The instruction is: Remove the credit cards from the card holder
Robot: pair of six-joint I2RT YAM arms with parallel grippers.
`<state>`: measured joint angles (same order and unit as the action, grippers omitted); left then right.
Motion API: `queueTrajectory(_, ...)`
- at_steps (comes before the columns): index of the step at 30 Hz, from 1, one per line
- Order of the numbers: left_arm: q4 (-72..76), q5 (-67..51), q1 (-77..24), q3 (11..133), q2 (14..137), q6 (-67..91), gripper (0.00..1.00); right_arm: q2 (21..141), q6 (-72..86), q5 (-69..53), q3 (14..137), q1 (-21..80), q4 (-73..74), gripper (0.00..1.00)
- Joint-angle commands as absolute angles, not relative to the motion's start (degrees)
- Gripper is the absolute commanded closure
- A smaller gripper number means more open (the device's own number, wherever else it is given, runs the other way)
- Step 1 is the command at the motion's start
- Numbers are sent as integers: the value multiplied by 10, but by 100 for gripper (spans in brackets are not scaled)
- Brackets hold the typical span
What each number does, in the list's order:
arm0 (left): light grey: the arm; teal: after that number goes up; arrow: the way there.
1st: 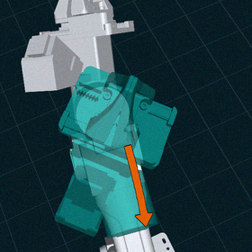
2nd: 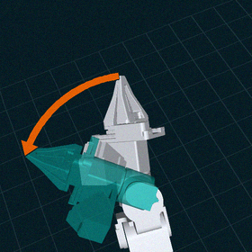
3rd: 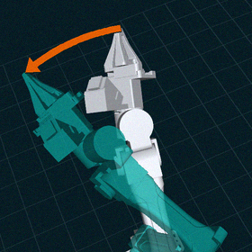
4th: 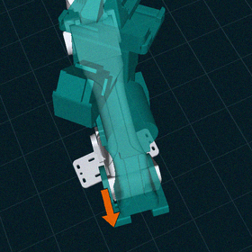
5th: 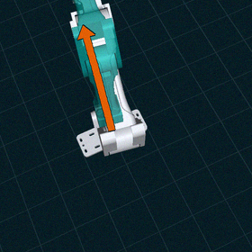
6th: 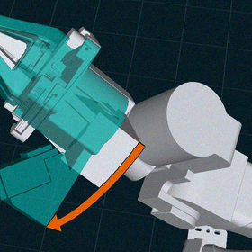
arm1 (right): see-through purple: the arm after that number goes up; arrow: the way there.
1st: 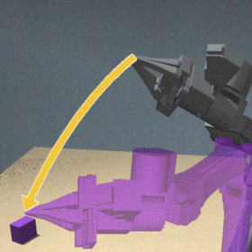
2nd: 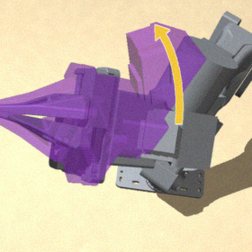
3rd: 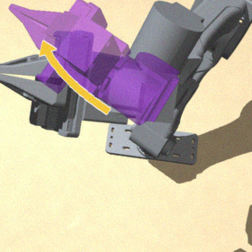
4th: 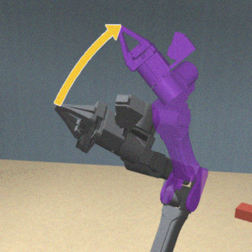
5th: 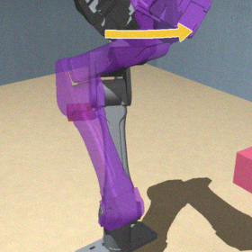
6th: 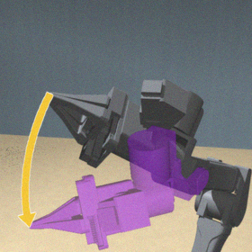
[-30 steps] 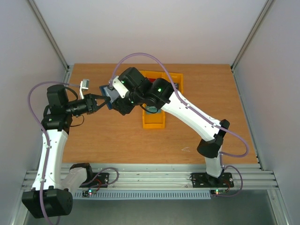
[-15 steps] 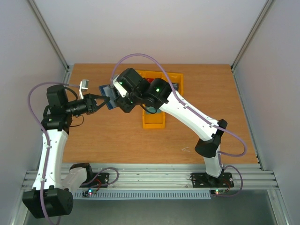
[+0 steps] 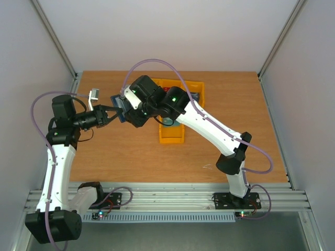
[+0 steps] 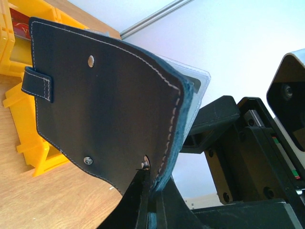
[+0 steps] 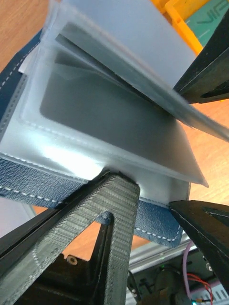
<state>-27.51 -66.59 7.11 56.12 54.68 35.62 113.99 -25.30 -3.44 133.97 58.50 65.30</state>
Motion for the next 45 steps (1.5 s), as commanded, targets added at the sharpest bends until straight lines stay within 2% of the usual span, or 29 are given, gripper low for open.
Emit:
queueTrajectory(1,-273,-706,72,576,534,321,100,1146,-236,-73,1350,580,629,45)
queueTrajectory(5,-370,-705,72,613,538,202,100,1132,-229,-73,1333,569,619,49)
queueTrajectory(9,-435,-700,72,632,538,123,100,1107,-220,-79,1306,560,596,50)
queueTrajectory(20,-494,-681,72,653,538,48,100,1083,-199,-89,1276,547,573,52)
queueTrajectory(24,-491,-687,72,656,537,49,100,1084,-190,-126,1267,545,564,66)
queueTrajectory(30,-497,-689,71,661,536,48,100,1060,-173,-175,1242,529,548,97)
queueTrajectory(35,-497,-674,71,662,538,48,99,1018,-158,-226,1193,510,515,99)
queueTrajectory(36,-493,-668,72,659,538,52,91,1012,-159,-230,1188,510,514,99)
queueTrajectory(38,-481,-667,72,650,539,68,63,1002,-157,-239,1187,510,512,99)
queueTrajectory(40,-461,-680,71,640,538,89,47,996,-154,-255,1186,510,507,99)
queueTrajectory(45,-417,-705,69,627,536,138,28,991,-150,-282,1186,510,495,99)
